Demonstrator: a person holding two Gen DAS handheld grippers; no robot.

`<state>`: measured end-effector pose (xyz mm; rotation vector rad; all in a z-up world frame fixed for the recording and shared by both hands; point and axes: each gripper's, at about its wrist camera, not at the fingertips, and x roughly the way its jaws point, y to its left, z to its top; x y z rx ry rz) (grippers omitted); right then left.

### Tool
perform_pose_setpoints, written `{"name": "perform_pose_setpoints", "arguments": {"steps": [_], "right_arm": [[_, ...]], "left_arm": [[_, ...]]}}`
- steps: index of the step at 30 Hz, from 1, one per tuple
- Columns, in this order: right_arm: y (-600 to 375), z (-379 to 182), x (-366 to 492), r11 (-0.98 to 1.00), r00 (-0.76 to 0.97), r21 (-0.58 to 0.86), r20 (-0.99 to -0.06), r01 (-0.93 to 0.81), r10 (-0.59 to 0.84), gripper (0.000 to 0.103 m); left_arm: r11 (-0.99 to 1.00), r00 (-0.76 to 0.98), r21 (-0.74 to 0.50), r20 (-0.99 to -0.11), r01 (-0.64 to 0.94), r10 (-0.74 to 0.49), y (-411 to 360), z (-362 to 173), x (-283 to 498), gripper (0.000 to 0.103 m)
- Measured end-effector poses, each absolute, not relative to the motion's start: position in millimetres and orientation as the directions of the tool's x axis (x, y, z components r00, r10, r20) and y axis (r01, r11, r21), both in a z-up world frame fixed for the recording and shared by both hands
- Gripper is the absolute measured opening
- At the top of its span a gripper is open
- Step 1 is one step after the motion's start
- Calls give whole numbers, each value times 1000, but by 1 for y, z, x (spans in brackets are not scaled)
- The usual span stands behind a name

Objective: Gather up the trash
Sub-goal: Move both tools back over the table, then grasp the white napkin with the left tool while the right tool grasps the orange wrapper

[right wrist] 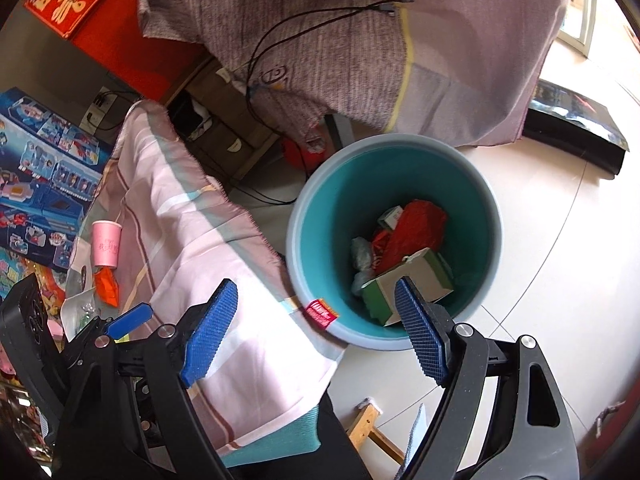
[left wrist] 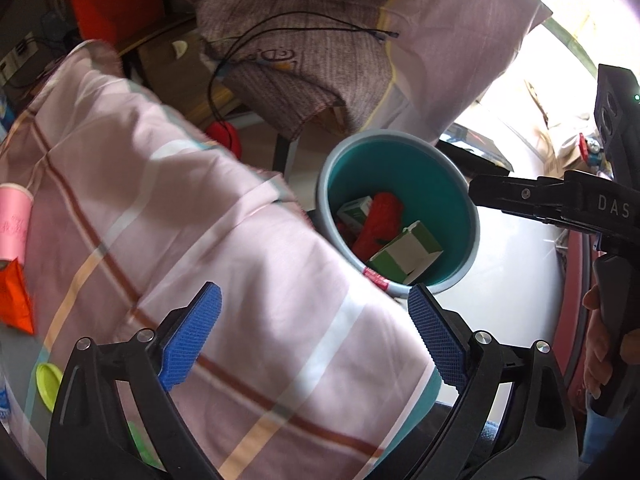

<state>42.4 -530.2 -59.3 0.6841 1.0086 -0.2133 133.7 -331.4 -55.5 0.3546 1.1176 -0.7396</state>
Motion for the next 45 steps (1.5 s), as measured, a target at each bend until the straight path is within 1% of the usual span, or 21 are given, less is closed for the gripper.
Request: {"name": "perform_pose_setpoints", "arguments": {"steps": [2, 3, 12, 18, 23, 31, 35, 38, 45], "right_arm": [[-520, -57, 45, 783, 533, 425, -834, 455, 142, 83], [-512, -55, 46, 789, 536, 421, -833, 448, 140, 84], [-442, -43, 72, 845, 519, 398, -837, 358, 175, 84], [-383, -32, 96, 890, 485, 361, -853, 279, 194, 84], [-327, -23, 120, 922, 457, 334, -863, 194, 217, 84], [-232, -18, 163, 953, 384, 297, -888, 55, 254, 84], [-199, -16, 182, 958, 359, 287, -895, 10, 264, 84], [-175, -16, 197, 962, 341, 271, -903, -22, 262, 84], [-151, -27, 218, 966, 299, 258, -920, -30, 255, 84]], "left_arm": [[727, 249, -98, -901, 680, -355, -316, -53, 133, 95], [733, 257, -96, -899, 673, -354, -306, -52, 133, 95], [784, 319, -83, -883, 616, -345, -226, -39, 133, 95], [827, 391, -47, -865, 561, -314, -159, -26, 136, 95], [875, 471, 8, -845, 485, -254, -94, -12, 144, 95], [951, 563, 24, -810, 308, -162, 12, 13, 166, 95], [971, 585, 37, -803, 237, -112, 58, 18, 181, 98], [978, 572, 32, -815, 207, -94, 82, 13, 198, 98], [978, 563, 50, -823, 201, -74, 95, 0, 236, 98]]}}
